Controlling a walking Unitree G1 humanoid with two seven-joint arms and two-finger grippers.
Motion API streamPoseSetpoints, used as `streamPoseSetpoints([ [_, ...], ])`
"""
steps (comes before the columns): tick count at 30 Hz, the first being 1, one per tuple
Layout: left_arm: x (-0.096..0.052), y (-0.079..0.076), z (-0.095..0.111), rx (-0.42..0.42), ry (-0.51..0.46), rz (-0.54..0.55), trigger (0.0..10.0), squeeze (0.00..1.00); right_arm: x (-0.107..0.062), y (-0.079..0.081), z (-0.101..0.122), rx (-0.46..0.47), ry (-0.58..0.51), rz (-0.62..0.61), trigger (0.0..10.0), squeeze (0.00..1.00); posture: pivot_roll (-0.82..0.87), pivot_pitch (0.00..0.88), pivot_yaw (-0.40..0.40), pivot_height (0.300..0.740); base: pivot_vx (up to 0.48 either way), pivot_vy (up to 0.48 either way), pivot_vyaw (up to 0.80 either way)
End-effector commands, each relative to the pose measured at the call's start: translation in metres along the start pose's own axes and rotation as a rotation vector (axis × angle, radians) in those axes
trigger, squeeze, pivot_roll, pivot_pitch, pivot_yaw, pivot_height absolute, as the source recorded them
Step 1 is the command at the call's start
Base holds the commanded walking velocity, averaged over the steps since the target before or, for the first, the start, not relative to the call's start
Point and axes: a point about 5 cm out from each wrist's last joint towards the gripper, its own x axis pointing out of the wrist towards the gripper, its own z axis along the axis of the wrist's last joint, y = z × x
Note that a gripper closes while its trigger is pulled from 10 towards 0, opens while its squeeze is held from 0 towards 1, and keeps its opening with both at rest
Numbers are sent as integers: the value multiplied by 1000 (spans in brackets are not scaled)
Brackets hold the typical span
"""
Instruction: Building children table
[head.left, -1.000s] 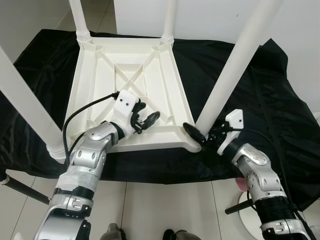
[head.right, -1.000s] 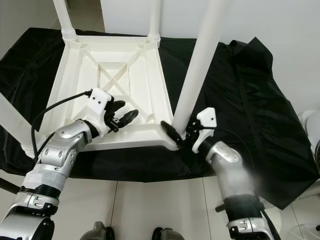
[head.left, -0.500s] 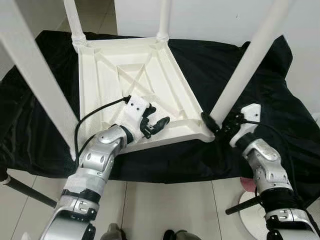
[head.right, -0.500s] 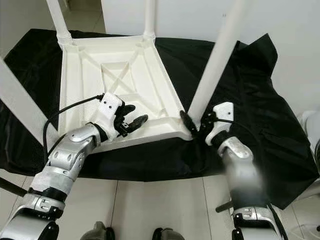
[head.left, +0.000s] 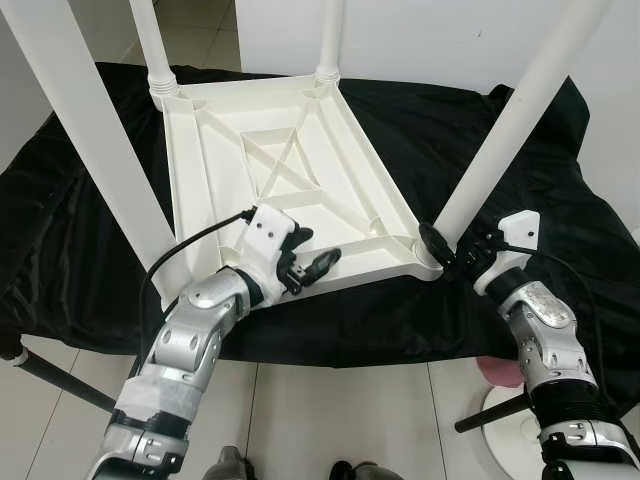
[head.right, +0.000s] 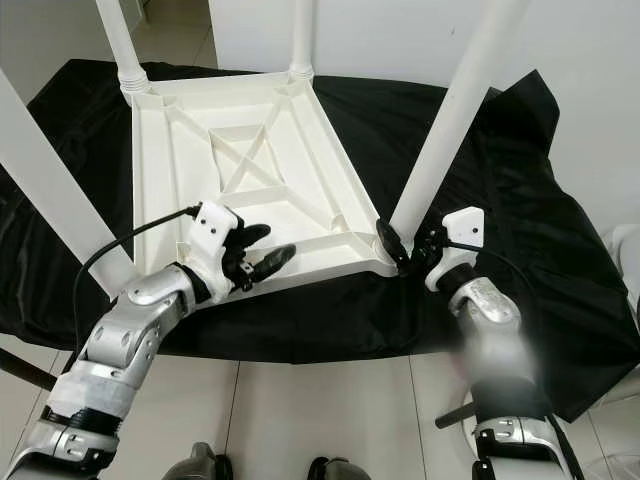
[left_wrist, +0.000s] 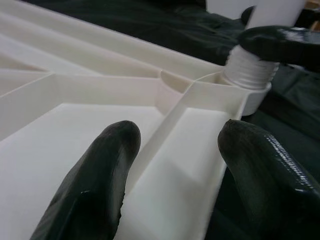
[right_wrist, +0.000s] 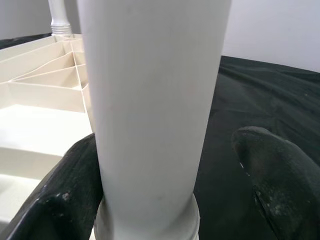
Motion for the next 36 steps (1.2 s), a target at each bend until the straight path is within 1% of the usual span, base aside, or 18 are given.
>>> streamPoseSetpoints([
  [1, 0, -12, 5, 23, -24, -113, 10000, 0, -3, -3, -5, -10, 29, 8, 8078, 0, -24, 119, -14, 740, 0, 0, 0],
  [2, -1, -15, 6, 4, -27, -131, 10000, 0, -1, -3, -5, -8, 31, 22, 3176, 0, -20, 118, -17, 740, 0, 0, 0],
  [3, -2, -17, 7, -7, -26, -143, 10000, 0, 1, -3, -5, -11, 34, 31, 706, 0, -20, 118, -17, 740, 0, 0, 0],
  [4, -2, -17, 7, -7, -26, -143, 10000, 0, 1, -3, -5, -11, 34, 31, 706, 0, -20, 118, -17, 740, 0, 0, 0],
  [5, -2, -19, 6, -25, -23, -155, 10000, 0, 4, -3, -6, 3, 40, 51, 0, 0, -12, 114, -23, 740, 0, 0, 0],
  [15, -1, -28, 9, 4, -16, -192, 10000, 0, 7, 1, -12, 21, 58, 56, 0, 0, -3, 96, -26, 740, 0, 0, 0],
  [16, -1, -29, 7, 7, -8, -201, 10000, 0, 7, 1, -13, 23, 63, 43, 392, 0, -7, 96, -24, 740, 0, 0, 0],
  [18, -1, -29, 7, 7, -8, -201, 10000, 0, 7, 1, -13, 23, 63, 43, 392, 0, -7, 96, -24, 740, 0, 0, 0],
  [19, 0, -32, 6, 4, 5, -210, 10000, 0, 7, 1, -15, 27, 69, 34, 10000, 0, -7, 96, -24, 740, 0, 0, 0],
  [22, 2, -35, 5, -10, 22, -221, 10000, 0, 6, 4, -16, 62, 78, 11, 10000, 0, -20, 99, -22, 740, 0, 0, 0],
  [24, 6, -34, 5, -25, 25, -193, 10000, 0, 7, 7, -20, 76, 117, -66, 10000, 0, -24, 101, -21, 740, 0, 0, 0],
  [25, 7, -33, 4, -16, 30, -171, 10000, 0, 8, 9, -21, 83, 136, -99, 10000, 0, -31, 103, -18, 740, 0, 0, 0],
  [28, 9, -33, 3, -2, 34, -153, 10000, 0, 9, 11, -22, 94, 143, -126, 10000, 0, -33, 104, -18, 740, 0, 0, 0],
  [31, 11, -31, 2, 9, 37, -109, 10000, 0, 11, 27, -21, 136, 135, -207, 10000, 0, -46, 109, -8, 740, 0, 0, 0],
  [32, 11, -31, 2, 9, 37, -109, 10000, 0, 11, 27, -21, 136, 135, -207, 10000, 0, -46, 109, -8, 740, 0, 0, 0],
  [34, 11, -28, 3, -16, 39, -83, 10000, 0, 11, 36, -19, 157, 126, -314, 10000, 0, -49, 113, -7, 740, 0, 0, 0],
  [35, 11, -28, 3, -16, 39, -83, 10000, 0, 11, 36, -19, 157, 126, -314, 10000, 0, -49, 113, -7, 740, 0, 0, 0],
  [36, 11, -26, 3, -26, 43, -76, 10000, 0, 10, 40, -18, 177, 124, -363, 10000, 0, -49, 113, -7, 740, 0, 0, 0],
])
